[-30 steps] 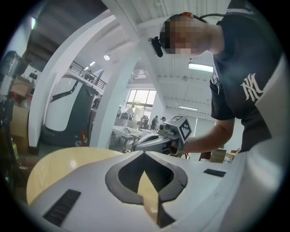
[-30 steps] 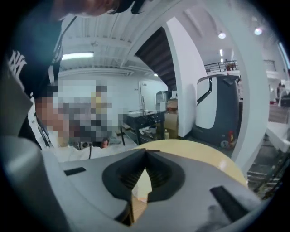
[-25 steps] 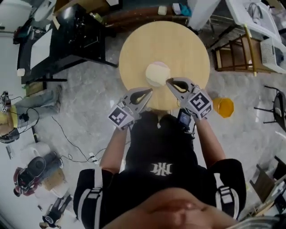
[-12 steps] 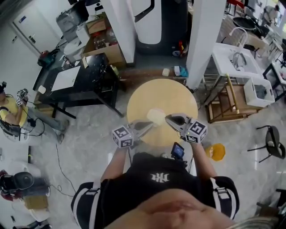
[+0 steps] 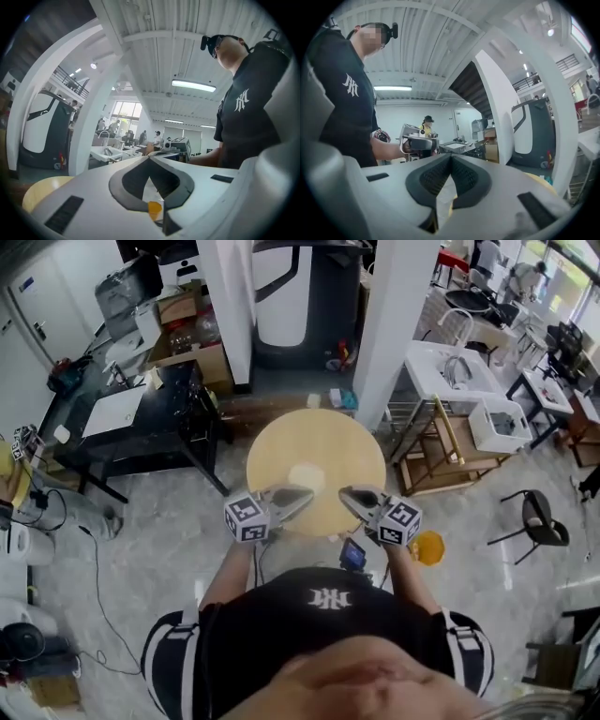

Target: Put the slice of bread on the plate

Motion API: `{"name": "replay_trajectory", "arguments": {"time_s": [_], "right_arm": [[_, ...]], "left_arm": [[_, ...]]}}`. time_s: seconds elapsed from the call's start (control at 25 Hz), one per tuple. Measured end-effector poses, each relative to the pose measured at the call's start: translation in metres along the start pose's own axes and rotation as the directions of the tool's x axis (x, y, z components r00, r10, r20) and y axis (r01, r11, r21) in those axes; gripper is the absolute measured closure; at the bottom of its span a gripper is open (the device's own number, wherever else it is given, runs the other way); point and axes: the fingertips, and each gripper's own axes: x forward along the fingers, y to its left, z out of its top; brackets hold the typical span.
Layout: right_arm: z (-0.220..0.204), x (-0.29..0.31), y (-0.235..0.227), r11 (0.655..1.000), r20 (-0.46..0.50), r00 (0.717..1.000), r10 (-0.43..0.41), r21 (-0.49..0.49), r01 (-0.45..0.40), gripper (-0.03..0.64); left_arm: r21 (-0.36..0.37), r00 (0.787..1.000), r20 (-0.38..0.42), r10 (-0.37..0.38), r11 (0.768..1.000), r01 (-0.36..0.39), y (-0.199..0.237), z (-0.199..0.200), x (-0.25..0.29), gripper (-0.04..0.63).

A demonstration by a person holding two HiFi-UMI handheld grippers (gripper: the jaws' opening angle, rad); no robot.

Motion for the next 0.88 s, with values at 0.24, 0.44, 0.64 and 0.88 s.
{"name": "replay_trajectory", "arguments": {"time_s": [0.24,0.44,0.64,0.88], "right_arm": [[-0.003,-0.011,0.052,0.997,0.008,0.998,-0.066,0.031,0.066,0.617],[-0.033,-0.017,0.116,0.993,-0.007,0.995,-0.102,0.053,0.102,0.617],[-0.063,-0.028,0.161,0.991,-0.031,0.995,-0.092,0.094,0.095,0.617],[-0.045,-0.035,0.205,0.999,-0.001,1.000,-0.017,0.038,0.017,0.617]], "left_arm": [[0.016,1.000,0.019,0.002,1.000,-0.002,-0.046,-0.017,-0.045,0.589],[-0.064,1.000,-0.017,0.022,0.998,-0.023,-0.088,-0.065,-0.076,0.589],[-0.084,0.999,-0.036,0.025,0.996,-0.028,-0.133,-0.089,-0.099,0.589],[-0.035,0.994,-0.049,0.098,0.994,-0.100,-0.168,-0.074,-0.116,0.589]]}}
